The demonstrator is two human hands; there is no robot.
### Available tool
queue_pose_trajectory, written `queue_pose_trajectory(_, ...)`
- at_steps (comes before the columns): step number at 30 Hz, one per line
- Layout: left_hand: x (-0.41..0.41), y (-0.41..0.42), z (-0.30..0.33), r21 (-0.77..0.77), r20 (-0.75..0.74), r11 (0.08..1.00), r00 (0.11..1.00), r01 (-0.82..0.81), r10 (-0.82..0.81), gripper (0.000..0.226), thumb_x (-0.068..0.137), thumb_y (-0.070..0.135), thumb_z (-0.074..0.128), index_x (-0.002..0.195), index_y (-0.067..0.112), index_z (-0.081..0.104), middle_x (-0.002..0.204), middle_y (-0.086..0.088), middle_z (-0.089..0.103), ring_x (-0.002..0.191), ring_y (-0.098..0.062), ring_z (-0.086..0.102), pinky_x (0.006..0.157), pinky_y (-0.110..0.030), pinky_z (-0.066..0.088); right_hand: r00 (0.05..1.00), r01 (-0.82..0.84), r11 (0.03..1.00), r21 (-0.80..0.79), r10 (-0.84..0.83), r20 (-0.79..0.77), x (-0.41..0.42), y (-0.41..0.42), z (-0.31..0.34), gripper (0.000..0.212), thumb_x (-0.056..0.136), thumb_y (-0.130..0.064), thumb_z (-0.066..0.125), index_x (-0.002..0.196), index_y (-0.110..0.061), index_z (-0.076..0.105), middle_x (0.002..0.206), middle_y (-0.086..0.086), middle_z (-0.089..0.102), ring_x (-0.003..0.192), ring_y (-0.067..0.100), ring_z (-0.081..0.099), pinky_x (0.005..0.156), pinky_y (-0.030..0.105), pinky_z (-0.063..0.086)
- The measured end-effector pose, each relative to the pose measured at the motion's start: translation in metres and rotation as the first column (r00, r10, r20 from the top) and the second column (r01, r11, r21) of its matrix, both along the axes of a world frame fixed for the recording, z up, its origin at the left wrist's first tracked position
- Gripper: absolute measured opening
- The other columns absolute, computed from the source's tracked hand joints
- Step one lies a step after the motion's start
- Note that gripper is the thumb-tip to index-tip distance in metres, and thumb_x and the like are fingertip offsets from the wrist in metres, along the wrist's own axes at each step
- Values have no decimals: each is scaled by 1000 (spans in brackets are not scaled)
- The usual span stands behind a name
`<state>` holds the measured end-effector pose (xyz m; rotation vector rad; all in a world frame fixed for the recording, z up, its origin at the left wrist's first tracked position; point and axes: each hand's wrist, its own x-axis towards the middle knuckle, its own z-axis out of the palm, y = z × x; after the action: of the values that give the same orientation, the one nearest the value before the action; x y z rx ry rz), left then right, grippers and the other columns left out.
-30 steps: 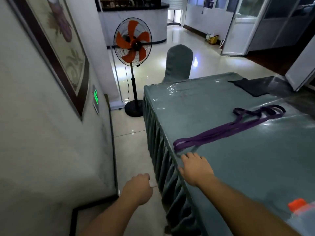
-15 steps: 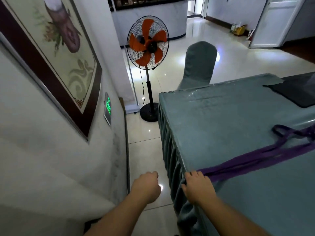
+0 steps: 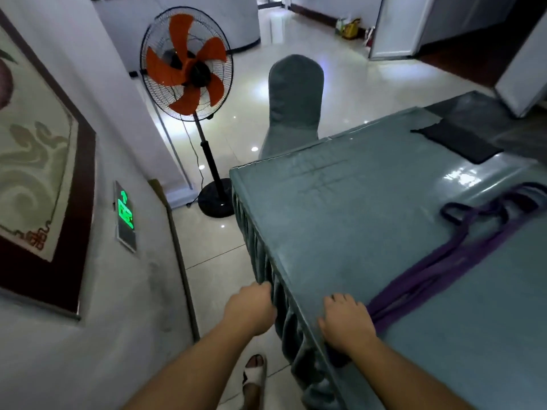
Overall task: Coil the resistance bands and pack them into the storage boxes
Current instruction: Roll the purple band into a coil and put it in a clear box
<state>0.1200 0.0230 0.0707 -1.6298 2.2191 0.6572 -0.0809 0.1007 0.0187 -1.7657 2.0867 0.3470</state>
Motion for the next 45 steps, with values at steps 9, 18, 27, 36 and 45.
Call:
queue_pose_trajectory(9, -50, -105, -21, 43, 16, 913, 913, 407, -408, 40, 97, 30, 49, 136, 19, 50, 130, -7, 57, 115, -30, 59, 91, -42, 51, 841, 539, 842, 5, -539, 45, -18, -41, 6, 53, 98, -48, 44, 142, -18, 42, 142, 7, 53, 132, 30, 49, 104, 44, 44)
queue_pose_trajectory(18, -105, -103, -45, 126, 71, 715, 712, 688, -698, 43, 95, 33, 52, 135, 18, 53, 136, -10, 58, 123, -32, 57, 100, -41, 49, 496, 858, 503, 103, -864, 87, -20, 25, -8, 61, 101, -53, 44, 147, -15, 35, 145, 13, 49, 132, 35, 49, 106, 47, 44)
queue_pose_trajectory(27, -170, -62, -60, 249, -37, 622, 649, 742, -760, 48, 97, 33, 53, 143, 20, 51, 145, -7, 54, 127, -27, 56, 105, -37, 48, 174, 937, 248, 245, -941, 289, -40, 58, -32, 64, 102, -53, 45, 148, -8, 39, 148, 18, 47, 136, 37, 47, 109, 44, 42)
queue_pose_trajectory(36, -197, -29, -90, 442, -168, 709, 827, 549, -536, 38, 97, 33, 59, 132, 18, 58, 133, -4, 65, 117, -22, 62, 101, -31, 49, -229, 920, -10, 392, -825, 517, -57, 63, -64, 55, 97, -50, 57, 132, -6, 59, 129, 15, 66, 116, 31, 64, 98, 36, 51)
queue_pose_trajectory(45, -205, -23, -141, 675, -173, 718, 982, 170, -70, 37, 92, 5, 56, 128, 8, 66, 109, -20, 74, 97, -36, 71, 82, -41, 59, -542, 826, -229, 515, -575, 613, -48, 30, -73, 37, 90, -38, 72, 114, -10, 71, 110, 9, 74, 99, 23, 70, 79, 28, 49)
